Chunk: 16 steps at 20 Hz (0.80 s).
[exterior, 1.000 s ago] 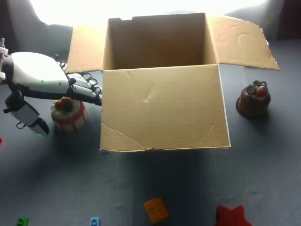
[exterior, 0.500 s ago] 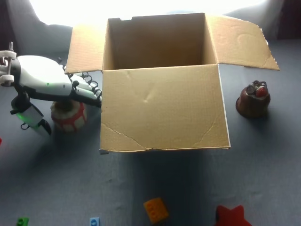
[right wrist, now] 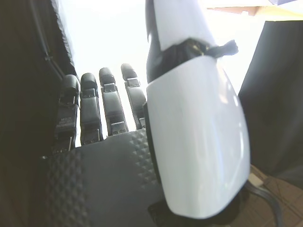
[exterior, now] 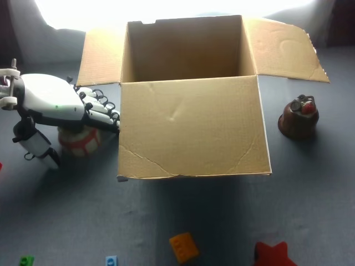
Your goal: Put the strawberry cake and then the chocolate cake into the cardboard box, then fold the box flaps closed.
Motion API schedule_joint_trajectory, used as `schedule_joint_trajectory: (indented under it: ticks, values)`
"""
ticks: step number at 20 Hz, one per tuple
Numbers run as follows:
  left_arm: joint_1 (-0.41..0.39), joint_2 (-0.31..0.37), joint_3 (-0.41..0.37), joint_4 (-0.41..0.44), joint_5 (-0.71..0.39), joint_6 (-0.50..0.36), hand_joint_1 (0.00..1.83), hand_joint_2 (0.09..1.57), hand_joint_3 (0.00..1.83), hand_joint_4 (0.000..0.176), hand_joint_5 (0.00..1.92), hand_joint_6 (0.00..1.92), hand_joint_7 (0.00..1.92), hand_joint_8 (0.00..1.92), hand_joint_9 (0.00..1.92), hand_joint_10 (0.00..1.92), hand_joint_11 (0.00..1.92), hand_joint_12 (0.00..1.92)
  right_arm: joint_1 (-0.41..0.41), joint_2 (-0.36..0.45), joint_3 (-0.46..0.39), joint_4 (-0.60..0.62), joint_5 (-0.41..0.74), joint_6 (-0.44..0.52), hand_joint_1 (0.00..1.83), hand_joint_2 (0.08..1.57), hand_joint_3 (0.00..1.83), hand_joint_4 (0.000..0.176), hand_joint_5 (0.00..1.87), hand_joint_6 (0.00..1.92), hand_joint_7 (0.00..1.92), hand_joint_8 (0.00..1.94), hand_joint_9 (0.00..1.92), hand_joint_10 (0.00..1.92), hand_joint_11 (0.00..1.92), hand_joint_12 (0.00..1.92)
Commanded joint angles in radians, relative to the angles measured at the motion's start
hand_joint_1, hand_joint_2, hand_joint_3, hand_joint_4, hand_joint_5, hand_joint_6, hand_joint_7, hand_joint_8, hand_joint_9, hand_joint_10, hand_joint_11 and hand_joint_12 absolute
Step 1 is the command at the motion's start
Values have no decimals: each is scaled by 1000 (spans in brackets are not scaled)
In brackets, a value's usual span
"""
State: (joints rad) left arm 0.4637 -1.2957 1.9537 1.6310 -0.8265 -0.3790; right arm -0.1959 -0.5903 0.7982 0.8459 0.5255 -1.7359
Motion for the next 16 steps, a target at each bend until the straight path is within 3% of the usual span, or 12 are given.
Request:
schedule_joint_trajectory:
  ticks: [1, 16]
  values:
    - [2, -1, 0, -46, -1, 9, 1164, 940, 0, 79, 82, 0, 88, 1, 113, 4, 0, 708, 18, 12, 3, -30, 102, -1, 1056, 968, 0, 20, 141, 10, 80, 4, 62, 7, 0, 214]
    - [9, 2, -2, -60, 2, 19, 1163, 946, 0, 82, 75, 0, 86, 0, 115, 2, 0, 687, 19, 12, 3, -30, 102, -1, 1054, 970, 0, 25, 148, 9, 79, 2, 57, 4, 0, 210]
